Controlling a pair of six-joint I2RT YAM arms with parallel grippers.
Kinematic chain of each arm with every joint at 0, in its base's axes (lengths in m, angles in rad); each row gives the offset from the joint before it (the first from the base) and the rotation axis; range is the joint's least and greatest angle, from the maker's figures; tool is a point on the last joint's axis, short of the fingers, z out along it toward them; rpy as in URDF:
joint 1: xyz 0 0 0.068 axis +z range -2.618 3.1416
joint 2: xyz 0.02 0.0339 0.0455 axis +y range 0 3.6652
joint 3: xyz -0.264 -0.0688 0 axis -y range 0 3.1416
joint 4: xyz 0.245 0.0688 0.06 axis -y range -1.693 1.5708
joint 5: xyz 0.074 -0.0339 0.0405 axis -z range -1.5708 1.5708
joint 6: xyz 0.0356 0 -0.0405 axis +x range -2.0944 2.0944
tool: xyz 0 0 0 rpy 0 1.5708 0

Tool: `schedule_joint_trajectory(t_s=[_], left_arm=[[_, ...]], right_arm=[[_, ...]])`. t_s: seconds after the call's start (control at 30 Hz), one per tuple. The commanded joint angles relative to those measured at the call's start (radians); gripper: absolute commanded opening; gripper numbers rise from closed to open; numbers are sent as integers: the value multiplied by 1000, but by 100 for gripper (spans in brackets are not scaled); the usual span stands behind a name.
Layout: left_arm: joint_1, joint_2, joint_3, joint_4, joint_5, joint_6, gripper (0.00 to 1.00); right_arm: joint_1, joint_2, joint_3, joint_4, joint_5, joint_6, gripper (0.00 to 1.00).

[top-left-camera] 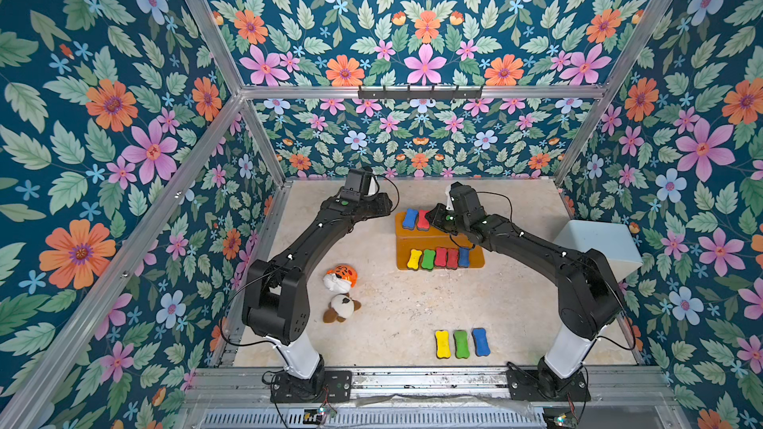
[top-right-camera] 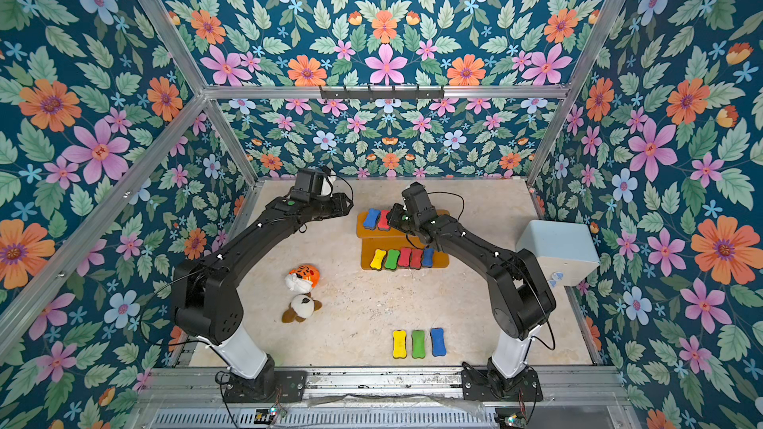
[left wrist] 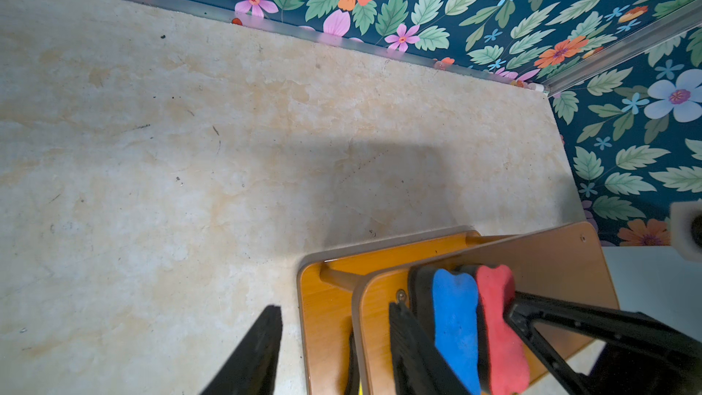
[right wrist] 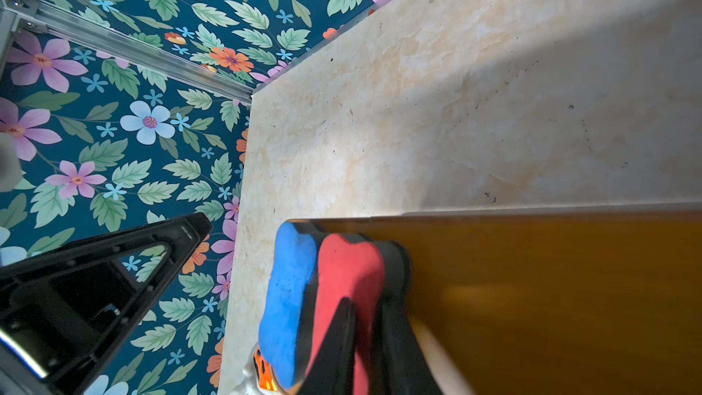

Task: Remove the whiteboard erasers from the shelf
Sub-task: Pick up the whiteboard eraser from the shelf.

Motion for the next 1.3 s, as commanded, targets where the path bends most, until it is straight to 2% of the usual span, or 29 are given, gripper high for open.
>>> schedule_joint_trajectory(t_s=[0.0,0.3,0.8,0.97,1.27], left_arm=[[0,-8,-3,12,3,-7,51],[2,-12,-3,6,1,-5,51],[-1,-60,-43,10,4,-22,51],[-3,-94,-85,18,8,-34,51],[-3,-185,-193,32,0,-47,51]], right_arm=[[1,-11,-10,-10,-1,-1,13],[1,-31,-30,1,7,4,0],[1,-99,-86,15,26,19,0],[7,-171,-132,31,30,41,0],[86,-263,-228,42,78,95,0]])
